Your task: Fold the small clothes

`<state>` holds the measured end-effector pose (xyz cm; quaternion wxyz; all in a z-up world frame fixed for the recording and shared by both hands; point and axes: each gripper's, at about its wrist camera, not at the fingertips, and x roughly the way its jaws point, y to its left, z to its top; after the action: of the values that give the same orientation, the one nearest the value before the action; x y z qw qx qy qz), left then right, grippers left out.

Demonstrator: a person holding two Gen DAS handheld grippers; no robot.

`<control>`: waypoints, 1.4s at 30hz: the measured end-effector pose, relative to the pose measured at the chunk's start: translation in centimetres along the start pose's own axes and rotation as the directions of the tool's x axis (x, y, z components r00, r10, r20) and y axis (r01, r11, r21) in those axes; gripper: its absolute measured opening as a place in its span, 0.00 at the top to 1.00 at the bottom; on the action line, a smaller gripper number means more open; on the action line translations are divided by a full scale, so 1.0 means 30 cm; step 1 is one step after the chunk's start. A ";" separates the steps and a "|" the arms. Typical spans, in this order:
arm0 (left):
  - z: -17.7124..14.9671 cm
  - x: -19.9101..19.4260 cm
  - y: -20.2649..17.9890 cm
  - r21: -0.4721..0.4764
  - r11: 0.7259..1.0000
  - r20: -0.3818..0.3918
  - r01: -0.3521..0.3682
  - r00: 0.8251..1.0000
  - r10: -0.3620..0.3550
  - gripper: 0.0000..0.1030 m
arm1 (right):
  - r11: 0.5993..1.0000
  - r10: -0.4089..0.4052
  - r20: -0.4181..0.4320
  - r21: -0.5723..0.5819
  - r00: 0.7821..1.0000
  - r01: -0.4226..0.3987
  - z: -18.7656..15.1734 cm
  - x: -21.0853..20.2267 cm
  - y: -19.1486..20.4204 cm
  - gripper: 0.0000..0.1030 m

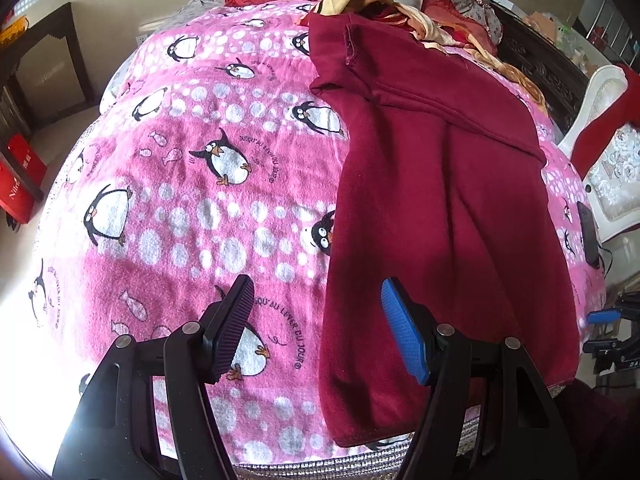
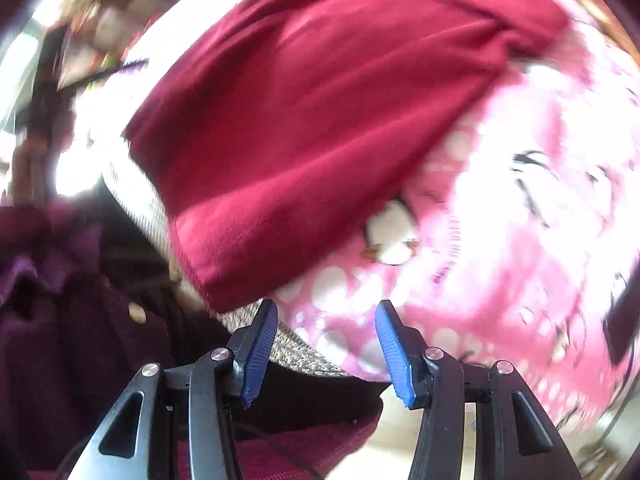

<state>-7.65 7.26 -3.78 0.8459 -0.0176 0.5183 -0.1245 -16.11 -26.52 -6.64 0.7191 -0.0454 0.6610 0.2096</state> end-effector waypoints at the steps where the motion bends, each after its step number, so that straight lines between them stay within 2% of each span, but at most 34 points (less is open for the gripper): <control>1: -0.001 -0.001 -0.004 0.002 1.000 -0.001 -0.002 1.000 0.002 0.35 | 0.999 -0.040 0.027 0.011 0.999 0.039 -0.006 -0.016 0.005 0.53; 3: -0.003 -0.012 -0.014 0.008 1.000 0.007 -0.004 1.000 0.004 0.35 | 0.986 -0.166 0.061 0.016 0.984 0.165 -0.009 -0.043 0.022 0.53; 5: -0.006 -0.023 -0.022 0.012 1.000 0.014 -0.003 1.000 0.003 0.35 | 0.956 -0.292 0.100 0.015 0.951 0.292 -0.006 -0.063 0.048 0.53; 7: -0.013 -0.032 -0.030 0.016 1.000 0.019 -0.005 1.000 0.005 0.35 | 0.937 -0.347 0.127 0.009 0.929 0.349 -0.005 -0.075 0.070 0.53; 13: -0.038 -0.040 -0.041 0.021 1.000 0.018 -0.011 1.000 0.010 0.35 | 0.891 -0.442 0.137 -0.046 0.887 0.451 -0.032 -0.036 0.132 0.53; 20: -0.049 -0.039 -0.018 -0.004 1.000 0.015 -0.011 1.000 0.011 0.35 | 0.862 -0.486 0.133 -0.088 0.864 0.499 -0.041 -0.013 0.156 0.53; 42: -0.051 0.001 -0.007 -0.008 1.000 -0.018 -0.008 1.000 0.008 0.35 | 0.867 -0.478 0.076 -0.116 0.875 0.484 -0.030 0.042 0.156 0.53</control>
<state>-9.03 7.19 -4.47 0.8417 -0.0179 0.5263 -0.1190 -18.59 -22.29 -6.98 0.7585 -0.2512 0.5974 0.0681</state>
